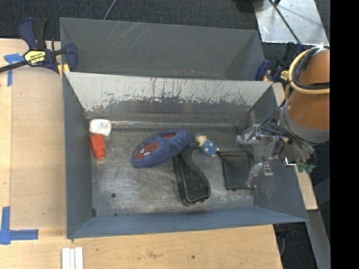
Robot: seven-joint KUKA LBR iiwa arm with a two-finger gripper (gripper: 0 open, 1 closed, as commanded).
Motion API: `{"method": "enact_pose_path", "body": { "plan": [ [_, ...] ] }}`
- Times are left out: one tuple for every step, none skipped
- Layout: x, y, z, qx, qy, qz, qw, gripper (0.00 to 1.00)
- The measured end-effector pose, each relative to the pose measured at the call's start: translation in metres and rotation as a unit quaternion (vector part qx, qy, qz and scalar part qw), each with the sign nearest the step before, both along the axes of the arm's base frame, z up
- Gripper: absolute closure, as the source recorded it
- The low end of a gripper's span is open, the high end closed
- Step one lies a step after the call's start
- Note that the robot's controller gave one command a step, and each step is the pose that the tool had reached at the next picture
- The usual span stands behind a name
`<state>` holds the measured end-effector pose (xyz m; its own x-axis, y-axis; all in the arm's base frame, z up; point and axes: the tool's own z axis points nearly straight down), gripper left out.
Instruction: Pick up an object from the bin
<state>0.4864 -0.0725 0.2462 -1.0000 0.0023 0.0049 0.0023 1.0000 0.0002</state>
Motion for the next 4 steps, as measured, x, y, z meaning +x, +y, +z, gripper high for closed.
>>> {"method": "enact_pose_path", "body": {
  "plan": [
    [0.055,-0.005,-0.154,-0.002,-0.0070,0.077,0.9970,0.00],
    [0.057,-0.016,-0.166,-0.001,-0.0051,-0.127,0.9919,0.00],
    [0.058,-0.015,-0.165,-0.001,-0.0062,-0.125,0.9921,1.00],
    [0.058,-0.015,-0.165,-0.001,-0.0062,-0.125,0.9921,0.00]
  ]
}}
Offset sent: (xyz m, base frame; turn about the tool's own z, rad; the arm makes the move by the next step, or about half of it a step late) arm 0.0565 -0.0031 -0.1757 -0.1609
